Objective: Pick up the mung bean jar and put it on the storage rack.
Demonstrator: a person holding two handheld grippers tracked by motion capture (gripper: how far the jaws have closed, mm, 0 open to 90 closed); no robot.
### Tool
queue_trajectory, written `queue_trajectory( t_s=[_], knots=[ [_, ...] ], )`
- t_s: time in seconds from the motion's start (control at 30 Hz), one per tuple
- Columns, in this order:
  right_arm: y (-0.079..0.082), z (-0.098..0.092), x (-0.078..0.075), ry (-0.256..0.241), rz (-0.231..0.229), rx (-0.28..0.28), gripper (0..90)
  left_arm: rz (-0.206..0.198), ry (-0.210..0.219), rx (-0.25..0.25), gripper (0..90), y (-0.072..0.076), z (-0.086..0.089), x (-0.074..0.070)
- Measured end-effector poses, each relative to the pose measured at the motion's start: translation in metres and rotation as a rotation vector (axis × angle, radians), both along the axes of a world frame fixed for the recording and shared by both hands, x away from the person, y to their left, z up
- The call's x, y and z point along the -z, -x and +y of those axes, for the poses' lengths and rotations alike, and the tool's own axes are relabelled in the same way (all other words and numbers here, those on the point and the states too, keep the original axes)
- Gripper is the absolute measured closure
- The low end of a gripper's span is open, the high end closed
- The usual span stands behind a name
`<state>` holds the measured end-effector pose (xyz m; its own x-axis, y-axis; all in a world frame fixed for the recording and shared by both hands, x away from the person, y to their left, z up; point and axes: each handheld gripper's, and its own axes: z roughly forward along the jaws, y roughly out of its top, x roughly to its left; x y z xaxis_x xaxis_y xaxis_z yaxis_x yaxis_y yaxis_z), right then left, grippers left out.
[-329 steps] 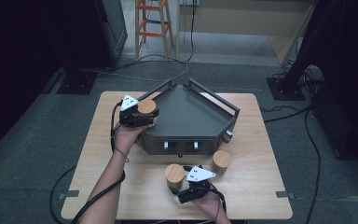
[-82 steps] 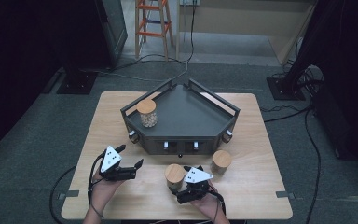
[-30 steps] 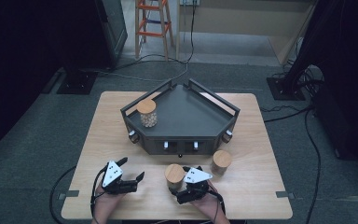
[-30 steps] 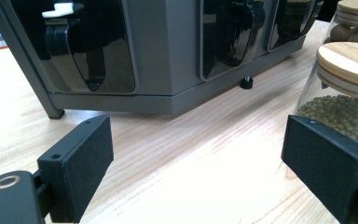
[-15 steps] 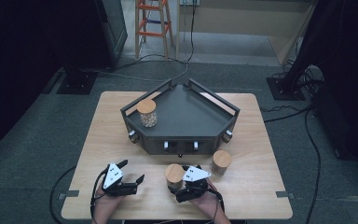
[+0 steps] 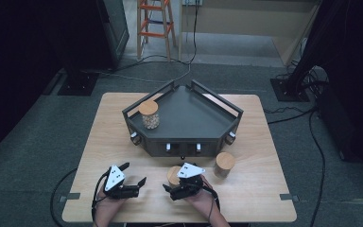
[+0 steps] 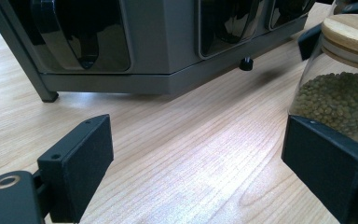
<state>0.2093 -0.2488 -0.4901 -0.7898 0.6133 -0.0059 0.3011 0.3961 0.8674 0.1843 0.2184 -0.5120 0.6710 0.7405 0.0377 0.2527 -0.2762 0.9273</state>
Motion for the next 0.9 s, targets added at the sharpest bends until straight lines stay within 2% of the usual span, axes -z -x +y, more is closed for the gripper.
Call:
queue_trajectory(
  t_s=[0.13, 0.23, 0.4, 0.47, 0.67, 0.9],
  knots=[
    [-0.0023, 0.0023, 0.0032, 0.000, 0.011, 0.004, 7.7, 0.002, 0.002, 0.000, 8.9, -0.0005, 0.0008, 0.0004],
    [-0.0018, 0.0022, 0.0042, 0.000, 0.005, 0.010, 15.2, 0.004, 0.004, 0.001, 8.9, -0.0013, 0.0012, 0.0005],
    [-0.0030, -0.0022, 0.0025, 0.008, 0.003, -0.004, 21.7, 0.006, 0.000, 0.003, 8.9, -0.0017, 0.0010, 0.0004],
    [-0.0023, -0.0051, 0.0027, -0.002, 0.005, -0.003, 24.5, 0.006, -0.002, 0.005, 8.9, -0.0024, 0.0008, 0.0002],
    [0.0001, -0.0048, 0.0035, 0.003, -0.018, -0.003, 25.1, 0.002, -0.010, 0.007, 8.9, -0.0018, -0.0001, -0.0001],
    [0.0007, -0.0043, 0.0023, 0.003, -0.016, 0.001, 25.2, 0.006, -0.006, 0.003, 8.9, -0.0025, 0.0009, 0.0003]
  ],
)
